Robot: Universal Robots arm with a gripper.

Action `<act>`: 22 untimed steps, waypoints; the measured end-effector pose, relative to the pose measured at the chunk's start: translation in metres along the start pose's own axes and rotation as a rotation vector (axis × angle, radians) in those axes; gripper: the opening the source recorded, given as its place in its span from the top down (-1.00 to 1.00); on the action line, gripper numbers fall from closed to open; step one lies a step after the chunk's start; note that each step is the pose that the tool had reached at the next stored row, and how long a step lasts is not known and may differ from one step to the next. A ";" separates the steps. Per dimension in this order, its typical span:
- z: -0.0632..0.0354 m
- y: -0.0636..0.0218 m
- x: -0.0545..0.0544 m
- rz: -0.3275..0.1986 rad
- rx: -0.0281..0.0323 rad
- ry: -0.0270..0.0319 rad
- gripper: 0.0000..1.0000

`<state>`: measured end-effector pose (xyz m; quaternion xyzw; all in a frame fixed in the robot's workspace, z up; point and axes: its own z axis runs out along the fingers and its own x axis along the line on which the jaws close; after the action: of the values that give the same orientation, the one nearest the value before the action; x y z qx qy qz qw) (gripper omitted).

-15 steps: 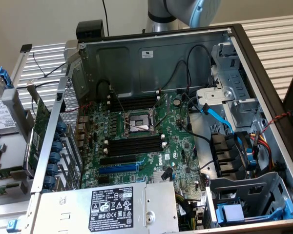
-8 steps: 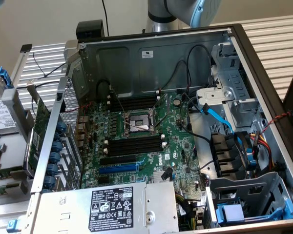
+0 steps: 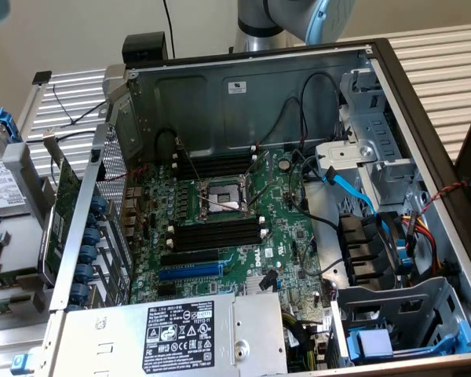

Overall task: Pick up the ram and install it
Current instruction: 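Pick up the ram and move it above insertion slot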

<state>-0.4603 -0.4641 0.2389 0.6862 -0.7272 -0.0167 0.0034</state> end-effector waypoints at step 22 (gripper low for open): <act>0.0348 -0.0015 0.001 -0.072 -0.0014 0.0022 0.15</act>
<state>-0.4598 -0.4641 0.2041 0.7120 -0.7020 -0.0166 0.0041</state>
